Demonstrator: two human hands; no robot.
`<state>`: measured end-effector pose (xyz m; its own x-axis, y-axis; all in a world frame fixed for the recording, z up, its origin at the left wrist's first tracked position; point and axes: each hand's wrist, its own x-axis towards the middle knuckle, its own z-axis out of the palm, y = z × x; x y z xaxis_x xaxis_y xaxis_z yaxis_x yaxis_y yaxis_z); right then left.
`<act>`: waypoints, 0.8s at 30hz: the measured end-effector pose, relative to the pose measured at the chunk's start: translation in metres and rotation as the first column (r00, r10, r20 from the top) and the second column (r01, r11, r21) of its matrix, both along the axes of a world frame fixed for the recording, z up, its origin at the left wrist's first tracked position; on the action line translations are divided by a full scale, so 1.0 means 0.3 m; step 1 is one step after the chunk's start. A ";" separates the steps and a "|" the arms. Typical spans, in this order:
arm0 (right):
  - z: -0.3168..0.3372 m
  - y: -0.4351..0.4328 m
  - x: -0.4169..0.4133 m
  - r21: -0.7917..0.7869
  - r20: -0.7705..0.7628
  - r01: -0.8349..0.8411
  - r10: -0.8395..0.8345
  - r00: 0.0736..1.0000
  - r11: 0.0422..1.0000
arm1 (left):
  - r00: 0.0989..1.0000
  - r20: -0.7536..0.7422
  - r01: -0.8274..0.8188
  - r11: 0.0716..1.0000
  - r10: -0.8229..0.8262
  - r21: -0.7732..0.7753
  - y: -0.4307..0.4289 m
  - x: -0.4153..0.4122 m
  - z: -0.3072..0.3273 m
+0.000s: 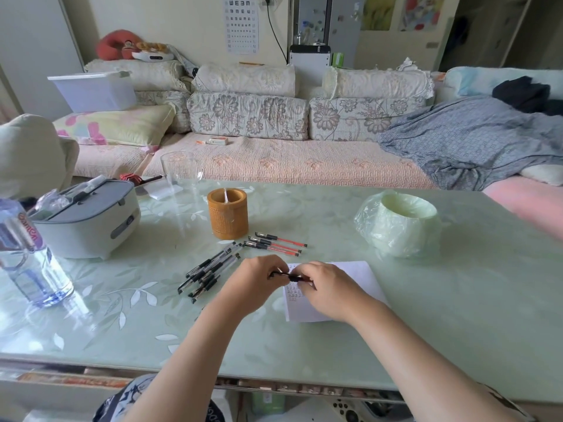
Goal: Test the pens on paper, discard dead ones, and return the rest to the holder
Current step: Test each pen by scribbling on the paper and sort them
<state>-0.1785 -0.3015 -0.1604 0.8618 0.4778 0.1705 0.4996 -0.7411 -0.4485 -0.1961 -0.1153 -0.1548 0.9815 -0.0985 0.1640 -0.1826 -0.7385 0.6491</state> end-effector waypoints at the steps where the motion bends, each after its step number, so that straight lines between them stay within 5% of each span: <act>1: -0.001 0.005 0.000 -0.004 -0.018 -0.016 0.016 1.000 1.000 | 1.000 -0.006 -0.005 1.000 0.005 -0.011 -0.003 0.003 -0.002; 10: -0.004 -0.010 0.050 -0.003 -0.026 0.017 -0.017 1.000 1.000 | 0.990 -0.142 -0.006 0.998 -0.002 -0.059 0.000 0.026 -0.009; 24: -0.015 -0.006 0.064 -0.098 -0.049 -0.001 -0.004 0.999 0.995 | 0.994 -0.103 0.020 0.996 -0.029 -0.086 -0.036 0.048 -0.008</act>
<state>-0.1593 -0.3033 -0.1649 0.8688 0.4886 0.0802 0.4774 -0.7836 -0.3977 -0.1818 -0.1261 -0.1572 0.9911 -0.1132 0.0700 -0.1285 -0.6762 0.7254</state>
